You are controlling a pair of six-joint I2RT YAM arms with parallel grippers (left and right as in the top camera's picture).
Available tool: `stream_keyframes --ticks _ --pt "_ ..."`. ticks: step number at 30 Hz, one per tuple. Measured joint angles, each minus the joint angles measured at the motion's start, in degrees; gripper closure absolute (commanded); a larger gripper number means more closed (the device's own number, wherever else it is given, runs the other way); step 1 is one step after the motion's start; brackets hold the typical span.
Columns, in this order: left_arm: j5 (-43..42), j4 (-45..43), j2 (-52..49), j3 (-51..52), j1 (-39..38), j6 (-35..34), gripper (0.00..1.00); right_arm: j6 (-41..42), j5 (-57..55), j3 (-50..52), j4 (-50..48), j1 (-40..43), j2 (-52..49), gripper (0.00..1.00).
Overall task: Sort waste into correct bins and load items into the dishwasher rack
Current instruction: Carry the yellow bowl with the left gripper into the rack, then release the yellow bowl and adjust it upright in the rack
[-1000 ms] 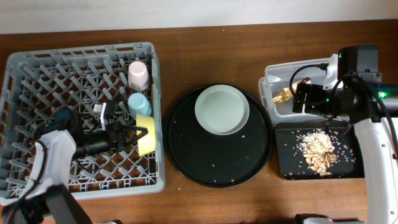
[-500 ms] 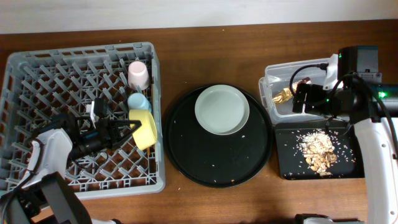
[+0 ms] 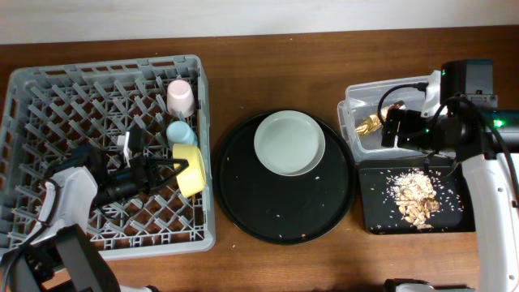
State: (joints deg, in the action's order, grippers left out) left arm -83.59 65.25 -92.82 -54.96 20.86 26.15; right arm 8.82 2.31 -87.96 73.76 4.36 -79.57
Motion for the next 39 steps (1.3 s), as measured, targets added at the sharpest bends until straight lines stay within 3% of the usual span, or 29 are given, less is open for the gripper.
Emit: stream_keyframes --ticks 3,5,6,7,8,14,22,26,27,29,31,36,39 --pt "0.00 -0.22 0.00 0.00 0.00 0.00 1.00 0.00 0.00 0.00 0.00 0.00 0.00 0.01" --pt "0.00 -0.42 0.00 0.00 0.07 0.00 0.92 -0.04 0.00 0.00 0.00 0.00 0.00 0.01" --pt "0.02 -0.46 0.00 0.00 0.26 -0.07 0.83 0.00 0.00 0.00 0.00 0.00 0.00 0.01" --pt "0.61 -0.66 0.00 0.00 0.61 -0.13 0.57 -0.04 0.00 0.00 0.00 0.00 0.00 0.01" --pt "1.99 -1.20 0.00 0.02 1.18 -0.11 0.45 0.02 0.00 0.00 0.00 0.00 0.00 0.01" --pt "8.85 0.11 -0.09 0.02 6.21 -0.20 0.38 -0.02 0.00 0.00 0.00 0.00 0.00 0.01" --pt "11.23 5.05 -0.09 -0.63 15.32 -0.22 0.29 -0.02 0.00 0.00 0.00 0.00 0.00 0.01" --pt "12.46 7.93 -0.04 -3.39 18.78 -0.20 0.30 -0.02 0.00 0.00 0.00 0.00 0.00 0.01" --pt "12.98 8.87 0.24 -4.22 19.47 -0.22 0.35 0.02 0.00 0.00 0.00 0.00 0.00 0.01" --pt "13.66 10.71 1.95 -6.12 20.81 -0.24 0.56 -0.02 0.02 0.00 0.00 0.00 0.00 0.01" --pt "13.86 12.31 4.52 -7.28 20.72 -0.28 0.96 -0.04 0.00 0.00 -0.02 0.00 0.00 0.01" --pt "14.82 10.75 15.19 -8.63 14.19 -1.70 1.00 -0.02 -0.07 0.00 0.00 0.00 0.00 0.01" --pt "21.35 0.85 20.63 -8.87 4.66 -9.94 1.00 0.00 -0.15 0.00 0.02 0.00 0.00 0.01"
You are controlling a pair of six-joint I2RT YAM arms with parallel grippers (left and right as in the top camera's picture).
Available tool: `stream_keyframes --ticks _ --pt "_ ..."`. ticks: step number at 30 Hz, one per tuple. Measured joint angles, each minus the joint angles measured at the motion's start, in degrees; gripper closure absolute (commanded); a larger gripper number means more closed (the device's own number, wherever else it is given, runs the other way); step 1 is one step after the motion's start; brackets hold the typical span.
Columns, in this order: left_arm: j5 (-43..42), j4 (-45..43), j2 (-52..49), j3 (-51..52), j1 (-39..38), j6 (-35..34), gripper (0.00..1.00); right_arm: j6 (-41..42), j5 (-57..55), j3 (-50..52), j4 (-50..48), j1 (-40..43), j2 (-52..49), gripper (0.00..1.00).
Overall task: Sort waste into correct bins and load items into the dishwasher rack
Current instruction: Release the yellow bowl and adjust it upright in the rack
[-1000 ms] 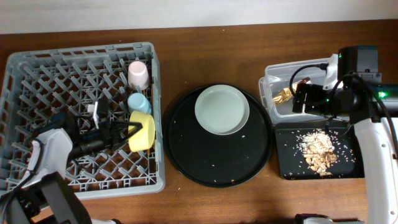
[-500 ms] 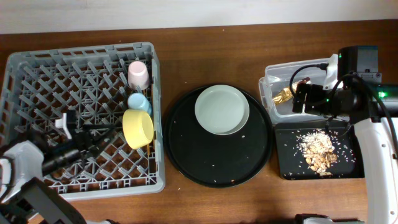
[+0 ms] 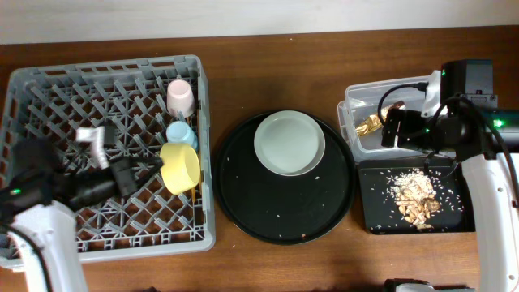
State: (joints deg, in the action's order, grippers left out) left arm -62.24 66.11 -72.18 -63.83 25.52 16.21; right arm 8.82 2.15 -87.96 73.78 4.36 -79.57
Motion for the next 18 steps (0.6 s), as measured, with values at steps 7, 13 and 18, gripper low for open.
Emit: stream_keyframes --ticks 7,13,18 --pt "22.84 -11.89 1.46 -0.15 -23.61 -19.41 1.00 -0.02 0.00 0.00 -0.02 0.00 0.00 0.01" --pt "45.46 -12.98 -0.63 -0.15 -37.51 -28.26 1.00 0.00 -0.02 0.00 -0.02 0.00 0.00 0.01" --pt "60.41 -9.62 -1.86 -0.15 -37.03 -31.69 0.99 -0.02 0.00 0.00 -0.04 0.00 0.00 0.01"
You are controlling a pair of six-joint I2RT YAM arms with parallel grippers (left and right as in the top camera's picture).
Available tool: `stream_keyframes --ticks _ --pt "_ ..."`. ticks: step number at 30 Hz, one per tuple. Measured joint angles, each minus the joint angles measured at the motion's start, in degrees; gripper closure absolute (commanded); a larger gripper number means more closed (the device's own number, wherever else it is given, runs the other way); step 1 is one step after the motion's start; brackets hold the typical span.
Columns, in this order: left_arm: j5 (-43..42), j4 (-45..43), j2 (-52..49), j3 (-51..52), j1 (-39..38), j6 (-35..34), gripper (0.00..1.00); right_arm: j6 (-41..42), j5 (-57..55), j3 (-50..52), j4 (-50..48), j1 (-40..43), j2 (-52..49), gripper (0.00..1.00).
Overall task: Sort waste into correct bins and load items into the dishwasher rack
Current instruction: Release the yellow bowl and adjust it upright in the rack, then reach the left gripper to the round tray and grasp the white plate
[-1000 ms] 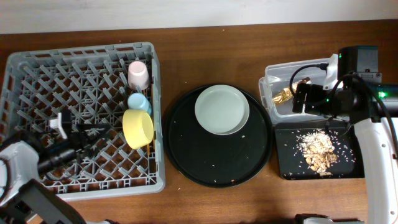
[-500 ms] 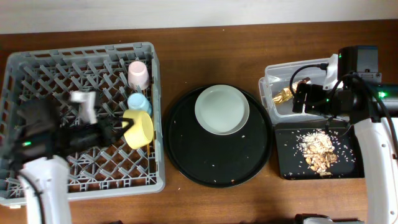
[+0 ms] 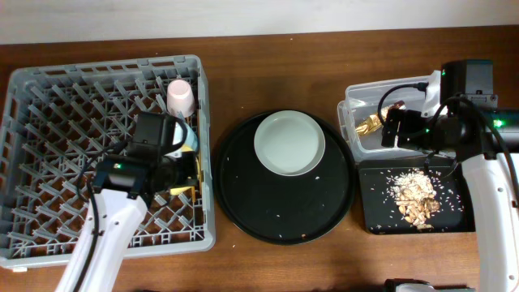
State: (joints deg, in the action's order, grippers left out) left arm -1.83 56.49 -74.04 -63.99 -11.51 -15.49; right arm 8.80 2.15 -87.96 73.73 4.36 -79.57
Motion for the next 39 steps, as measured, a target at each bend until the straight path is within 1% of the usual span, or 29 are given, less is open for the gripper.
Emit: stream_keyframes --ticks 3,6,8,10,12,13,14,16,17,19,20,26,27,32,36,39 --pt "3.76 1.40 0.00 0.00 3.78 -0.66 1.00 0.02 0.00 0.00 0.02 0.00 0.00 0.01" --pt "5.07 3.43 -0.11 -1.62 8.35 -0.85 0.99 0.00 0.00 0.00 0.02 0.00 0.00 0.01" --pt "5.03 4.61 -0.17 -4.02 8.85 -0.85 0.98 0.00 0.00 0.00 0.00 0.00 0.00 0.01" --pt "4.85 4.81 -0.09 -7.08 8.72 -0.83 0.93 0.00 0.00 0.00 0.00 0.00 0.00 0.01" --pt "4.85 4.66 0.37 -9.57 8.17 -0.83 0.91 0.00 0.00 0.00 0.00 0.00 0.00 0.01" --pt "4.85 4.66 0.76 -10.16 7.89 -0.85 0.87 0.02 0.00 0.00 0.00 0.00 0.00 0.01" --pt "4.83 4.94 1.18 -10.47 7.63 -0.85 0.81 0.02 0.00 0.00 0.02 0.00 0.00 0.01" --pt "5.55 6.14 1.29 -10.54 7.50 -1.31 0.76 0.02 -0.02 0.00 0.02 0.00 0.00 0.01" --pt "6.27 6.71 1.01 -10.54 7.50 -1.22 0.71 0.04 0.00 0.00 0.00 0.00 0.00 0.01" --pt "7.74 7.06 -0.11 -10.56 7.50 -1.66 0.42 0.04 0.00 0.00 0.02 0.00 0.00 0.01" --pt "8.31 7.21 -1.66 -10.56 7.50 -1.64 0.39 0.00 0.00 0.00 0.02 0.00 0.00 0.01" --pt "8.31 8.39 -9.55 -10.60 7.50 -1.68 0.40 0.02 0.00 0.00 0.02 0.00 0.00 0.01" --pt "8.33 8.44 -12.13 -10.60 7.50 -1.68 0.40 0.00 0.00 0.00 0.02 0.00 0.00 0.01" --pt "8.11 8.52 -15.74 -10.60 7.63 -1.01 0.40 0.00 0.00 0.00 0.00 0.00 0.00 0.01" --pt "3.63 8.72 -15.63 -10.73 8.22 2.29 0.40 -0.02 0.00 0.00 0.02 0.00 0.00 0.01" --pt "-3.32 8.72 -14.91 -11.23 8.50 5.62 0.40 -0.02 0.00 0.00 0.00 0.00 0.00 0.01"
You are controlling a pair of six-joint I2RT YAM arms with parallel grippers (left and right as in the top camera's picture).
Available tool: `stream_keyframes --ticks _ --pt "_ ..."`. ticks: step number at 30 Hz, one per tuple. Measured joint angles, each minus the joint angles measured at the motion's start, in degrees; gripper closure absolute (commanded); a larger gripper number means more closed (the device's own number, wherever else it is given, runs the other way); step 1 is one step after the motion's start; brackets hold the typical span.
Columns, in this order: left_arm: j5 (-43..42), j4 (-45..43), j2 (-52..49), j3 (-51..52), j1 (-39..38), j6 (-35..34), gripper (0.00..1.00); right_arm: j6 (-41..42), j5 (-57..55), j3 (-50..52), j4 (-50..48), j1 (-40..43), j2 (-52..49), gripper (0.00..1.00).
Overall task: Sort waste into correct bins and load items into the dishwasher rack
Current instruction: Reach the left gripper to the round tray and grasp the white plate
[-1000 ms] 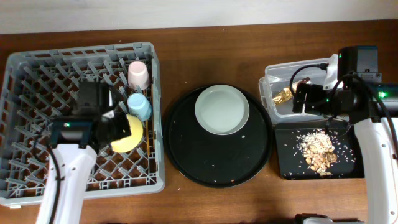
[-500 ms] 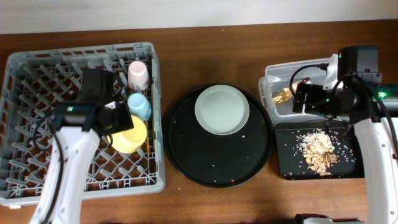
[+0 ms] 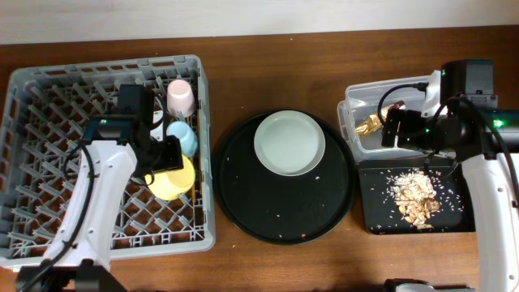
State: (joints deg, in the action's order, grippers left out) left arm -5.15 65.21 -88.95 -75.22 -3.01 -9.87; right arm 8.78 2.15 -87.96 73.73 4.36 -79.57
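A yellow cup [image 3: 173,183] sits bottom-up in the grey dishwasher rack [image 3: 49,105], near its right wall. My left gripper [image 3: 165,154] points down at the cup's far rim and looks shut on it. A pink cup [image 3: 180,97] and a blue cup [image 3: 185,136] stand just behind it in the rack. A pale green plate [image 3: 289,143] rests on the round black tray [image 3: 284,212]. My right gripper [image 3: 392,130] hangs over the clear bin [image 3: 361,96], which holds a gold wrapper [image 3: 371,124]. Its jaws are not readable from above.
A black bin [image 3: 373,219] with food scraps [image 3: 413,197] sits in front of the clear bin at the right. Crumbs dot the black tray. The rack's left and front cells hold nothing. A wall runs along the table's far edge.
My left arm has swung from lying over the cup to reaching in from the rack's left. The yellow cup, mostly hidden before, now shows bottom-up. The right arm has not moved.
My left gripper first held the yellow cup by its rim, on its side, at the rack's right wall. Then the cup's mouth faced left toward the gripper. Later the arm covered it. Now the cup is bottom-up in the rack. The right arm stayed over the clear bin throughout.
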Motion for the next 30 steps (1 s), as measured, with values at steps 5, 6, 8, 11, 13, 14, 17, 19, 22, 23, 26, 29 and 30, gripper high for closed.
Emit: stream_keyframes --ticks 5,6,8,11,13,14,17,19,22,23,26,29,30 --pt "-9.46 0.98 0.33 -0.33 -0.74 2.14 0.40 0.04 -0.02 0.00 0.02 0.00 0.00 0.01" --pt "-9.18 1.20 0.28 -0.31 -0.79 1.90 0.40 0.02 -0.02 0.00 0.02 0.00 0.00 0.01" --pt "-7.74 1.03 0.28 -0.31 -0.76 1.18 0.40 0.04 0.00 0.00 0.02 0.00 0.00 0.01" --pt "-6.58 0.37 0.42 -0.79 -0.96 0.42 0.40 0.02 0.00 0.00 0.02 0.00 0.00 0.01" --pt "-6.08 -0.37 0.92 -2.16 -1.64 -0.31 0.40 0.02 0.00 0.00 0.02 0.00 0.00 0.01" --pt "-5.75 -1.11 1.57 -3.17 -2.29 -0.74 0.40 0.07 -0.02 0.00 0.02 0.00 0.00 0.01" --pt "-4.76 -3.48 5.95 -5.75 -5.18 -2.27 0.39 0.02 -0.02 0.00 0.02 0.00 0.00 0.01" --pt "-4.17 -4.76 8.31 -6.47 -8.17 -3.15 0.34 0.04 0.00 0.00 0.02 0.00 0.00 0.01" --pt "-3.96 -7.21 8.31 -6.67 -13.53 -3.56 0.32 0.02 0.00 0.00 0.02 0.00 0.00 0.01" --pt "-3.82 -8.74 7.61 -6.67 -16.41 -3.69 0.32 0.02 0.00 0.00 0.02 0.00 0.00 0.01" --pt "-3.82 -13.57 4.50 -6.67 -22.97 -3.69 0.32 0.02 -0.02 0.00 0.00 0.00 0.00 0.02" --pt "-3.82 -19.30 -0.46 -6.67 -28.98 -3.69 0.32 0.02 0.00 0.00 0.02 0.00 0.00 0.01" --pt "-3.87 -20.70 -2.08 -6.69 -30.21 -3.69 0.32 0.02 -0.02 0.00 0.02 0.00 0.00 0.01"
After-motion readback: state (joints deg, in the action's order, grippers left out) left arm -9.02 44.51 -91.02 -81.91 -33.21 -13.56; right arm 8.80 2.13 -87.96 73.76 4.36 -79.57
